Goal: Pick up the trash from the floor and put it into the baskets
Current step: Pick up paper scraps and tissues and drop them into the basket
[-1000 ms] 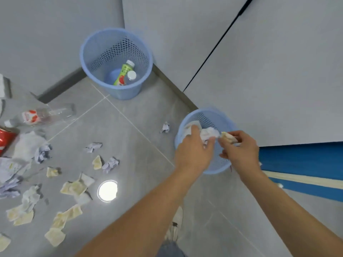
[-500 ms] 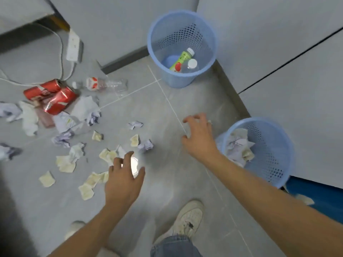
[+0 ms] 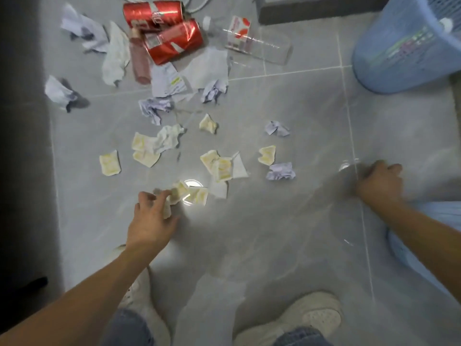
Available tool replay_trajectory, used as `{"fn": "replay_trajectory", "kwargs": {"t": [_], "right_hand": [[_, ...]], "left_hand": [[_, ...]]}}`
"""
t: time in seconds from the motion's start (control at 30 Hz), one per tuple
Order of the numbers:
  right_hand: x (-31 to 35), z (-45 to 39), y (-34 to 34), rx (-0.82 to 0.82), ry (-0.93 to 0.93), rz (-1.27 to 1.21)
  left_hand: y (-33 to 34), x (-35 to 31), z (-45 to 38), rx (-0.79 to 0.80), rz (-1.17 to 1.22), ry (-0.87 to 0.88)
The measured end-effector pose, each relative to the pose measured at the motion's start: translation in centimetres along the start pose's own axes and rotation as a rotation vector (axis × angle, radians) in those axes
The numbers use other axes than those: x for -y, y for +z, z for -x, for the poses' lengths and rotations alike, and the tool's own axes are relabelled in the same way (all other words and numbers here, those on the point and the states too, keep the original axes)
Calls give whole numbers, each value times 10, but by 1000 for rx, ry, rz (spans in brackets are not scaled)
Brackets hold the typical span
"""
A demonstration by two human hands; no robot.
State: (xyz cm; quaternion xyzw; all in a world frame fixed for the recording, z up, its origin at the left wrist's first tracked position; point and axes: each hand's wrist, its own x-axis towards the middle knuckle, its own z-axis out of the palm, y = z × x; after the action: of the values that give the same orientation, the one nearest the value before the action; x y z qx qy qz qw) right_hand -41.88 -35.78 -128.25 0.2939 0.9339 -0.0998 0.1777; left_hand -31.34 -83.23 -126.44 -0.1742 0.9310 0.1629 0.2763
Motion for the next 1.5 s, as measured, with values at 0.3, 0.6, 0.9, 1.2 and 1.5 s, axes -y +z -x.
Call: {"fn": "replay_trajectory", "kwargs": {"t": [0.3, 0.6, 0.9, 1.2, 1.5], "right_hand": [[130, 107, 2, 64, -800, -37], [144, 99, 55, 133, -741, 422], [107, 82, 75, 153, -826, 192], [92, 166, -14, 76, -527, -365], [-105, 168, -240, -314, 96, -553]], "left_hand": [[9, 21, -13, 25, 26, 51], [3, 32, -10, -69, -116, 153], [27, 51, -17, 32, -60, 418], [-27, -37, 28, 16, 201, 521], [-86, -359, 173, 204, 471, 838]]}}
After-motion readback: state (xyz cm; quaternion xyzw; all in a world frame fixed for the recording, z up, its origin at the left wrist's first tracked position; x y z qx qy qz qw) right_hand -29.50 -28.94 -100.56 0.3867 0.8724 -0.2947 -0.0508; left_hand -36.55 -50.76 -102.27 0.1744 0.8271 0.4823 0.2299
